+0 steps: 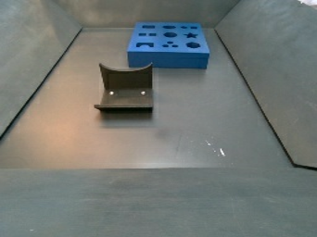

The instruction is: Insert the double-square object.

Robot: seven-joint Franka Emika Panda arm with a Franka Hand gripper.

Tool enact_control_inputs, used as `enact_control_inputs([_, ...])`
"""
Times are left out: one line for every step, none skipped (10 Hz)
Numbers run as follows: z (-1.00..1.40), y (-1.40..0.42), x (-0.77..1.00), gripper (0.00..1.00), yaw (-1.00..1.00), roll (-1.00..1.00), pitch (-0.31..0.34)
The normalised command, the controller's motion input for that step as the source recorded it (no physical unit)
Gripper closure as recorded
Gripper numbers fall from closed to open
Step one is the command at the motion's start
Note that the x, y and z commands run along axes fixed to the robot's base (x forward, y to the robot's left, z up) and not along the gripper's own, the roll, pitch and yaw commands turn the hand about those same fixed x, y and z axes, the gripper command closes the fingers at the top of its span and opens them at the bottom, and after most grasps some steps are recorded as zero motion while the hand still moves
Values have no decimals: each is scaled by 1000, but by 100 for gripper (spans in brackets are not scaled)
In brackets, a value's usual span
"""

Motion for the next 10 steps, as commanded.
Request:
enact_control_inputs([-829,-109,1000,100,0,-37,-90])
enact_control_inputs([-829,-109,1000,100,0,-39,-90])
enact_control_inputs([-834,-109,1000,100,0,-36,-84])
enact_control_inputs([-840,-117,1000,100,-9,0,-54])
enact_control_inputs([-674,-120,1000,100,0,186,4])
enact_control_inputs([-297,-203,766,100,0,394,234])
enact_control_inputs([-320,-100,340,100,-360,394,196])
enact_control_inputs([-480,-200,497,100,-323,297,143])
enact_control_inputs([-423,-157,557,100,-237,160,154])
enact_control_inputs([-171,0,137,100,-31,76,51])
